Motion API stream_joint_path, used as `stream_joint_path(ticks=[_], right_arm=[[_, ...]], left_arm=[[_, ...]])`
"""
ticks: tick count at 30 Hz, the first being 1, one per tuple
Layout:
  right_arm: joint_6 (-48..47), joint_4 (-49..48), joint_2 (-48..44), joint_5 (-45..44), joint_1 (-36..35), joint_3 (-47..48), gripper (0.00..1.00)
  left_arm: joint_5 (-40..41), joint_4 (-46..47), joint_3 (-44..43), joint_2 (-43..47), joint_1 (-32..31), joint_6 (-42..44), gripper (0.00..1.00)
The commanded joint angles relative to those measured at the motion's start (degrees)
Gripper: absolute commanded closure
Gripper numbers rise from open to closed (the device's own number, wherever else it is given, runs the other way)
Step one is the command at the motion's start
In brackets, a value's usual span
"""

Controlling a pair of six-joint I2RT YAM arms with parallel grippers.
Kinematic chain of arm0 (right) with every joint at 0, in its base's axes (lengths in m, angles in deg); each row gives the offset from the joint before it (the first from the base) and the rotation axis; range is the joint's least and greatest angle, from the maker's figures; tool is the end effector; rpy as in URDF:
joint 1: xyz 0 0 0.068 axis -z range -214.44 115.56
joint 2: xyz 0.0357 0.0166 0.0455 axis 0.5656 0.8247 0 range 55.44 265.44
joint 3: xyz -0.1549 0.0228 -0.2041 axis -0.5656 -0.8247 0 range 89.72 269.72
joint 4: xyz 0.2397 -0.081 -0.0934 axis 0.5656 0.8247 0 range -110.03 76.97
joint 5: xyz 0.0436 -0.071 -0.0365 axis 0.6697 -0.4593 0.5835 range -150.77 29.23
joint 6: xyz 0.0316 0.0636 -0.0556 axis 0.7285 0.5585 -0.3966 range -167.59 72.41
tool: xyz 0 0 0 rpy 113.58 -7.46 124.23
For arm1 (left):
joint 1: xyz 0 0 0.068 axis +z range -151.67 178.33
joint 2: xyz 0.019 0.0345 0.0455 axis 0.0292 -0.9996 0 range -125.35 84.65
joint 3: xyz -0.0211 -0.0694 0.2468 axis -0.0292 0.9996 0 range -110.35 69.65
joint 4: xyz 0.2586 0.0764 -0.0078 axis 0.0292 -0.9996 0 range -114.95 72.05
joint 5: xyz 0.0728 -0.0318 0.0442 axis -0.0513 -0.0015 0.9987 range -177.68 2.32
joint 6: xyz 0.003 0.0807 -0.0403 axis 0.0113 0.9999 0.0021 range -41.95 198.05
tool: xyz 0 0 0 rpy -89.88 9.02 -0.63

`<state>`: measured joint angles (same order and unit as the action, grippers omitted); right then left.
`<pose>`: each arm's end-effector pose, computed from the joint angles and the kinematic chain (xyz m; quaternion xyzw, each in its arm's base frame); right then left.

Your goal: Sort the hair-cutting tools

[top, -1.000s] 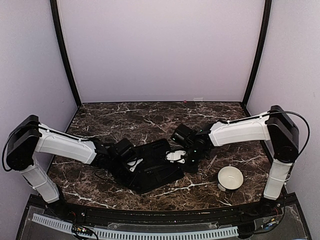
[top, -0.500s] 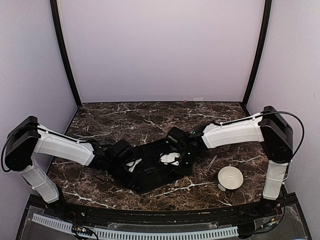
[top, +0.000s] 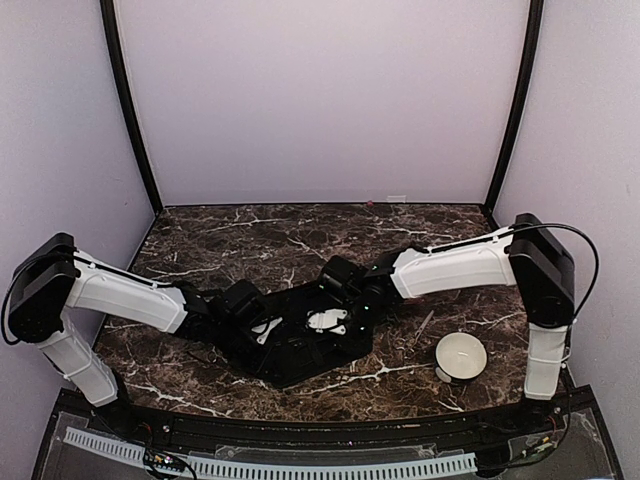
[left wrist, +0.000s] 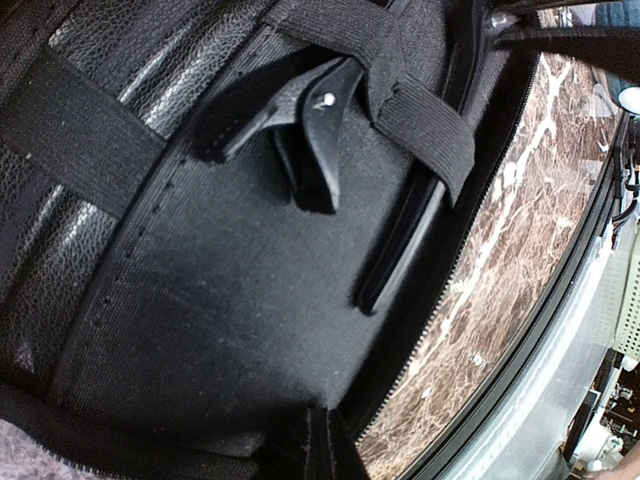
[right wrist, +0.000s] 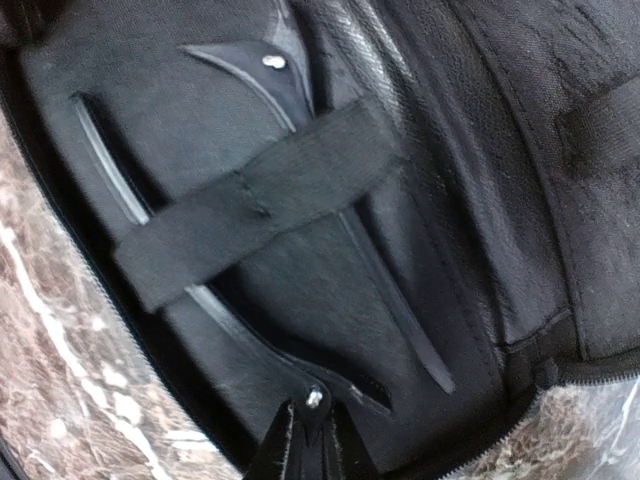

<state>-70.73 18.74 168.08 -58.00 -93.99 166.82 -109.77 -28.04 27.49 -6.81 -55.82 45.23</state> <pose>0.1988 0.3457 0.0947 -0.6566 0.7414 0.0654 0.1222 0.1588 -0.2714 0.0799 0.2249 0.9210 -0.3123 0.0608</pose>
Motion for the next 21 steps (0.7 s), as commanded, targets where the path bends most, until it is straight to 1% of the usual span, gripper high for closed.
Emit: stream_joint_path(ticks=[1,4,6,11,18,21], right_arm=[[0.12,1.95,1.68,5.63,-1.52,-0.04,0.88],[-0.64,1.64,0.37,7.12,-1.48,-1.17,0.79],[-0.68,0.96,-0.38,6.16,-1.46,-2.01,0.76],[-0.95,0.02,-0.78,4.78,-1.23,-2.90,0.75],[-1.44,0.63,1.67,7.55,-1.27,-0.94,0.75],[-2.00,0.51,1.75,10.14,-1.34,-0.28,0.75]], left_arm=[[1.22,-3.77,3.03,-2.66,-0.52,0.18,1.00],[1.17,-3.40,3.05,-3.08,-0.52,0.46,1.00],[1.09,-3.20,3.04,-3.11,-0.52,0.52,1.00],[0.76,-2.85,3.04,-3.84,-0.53,0.83,1.00],[0.73,-2.70,2.91,-4.17,-0.52,1.09,1.00],[0.95,-2.12,3.19,-3.75,-0.52,0.93,1.00]])
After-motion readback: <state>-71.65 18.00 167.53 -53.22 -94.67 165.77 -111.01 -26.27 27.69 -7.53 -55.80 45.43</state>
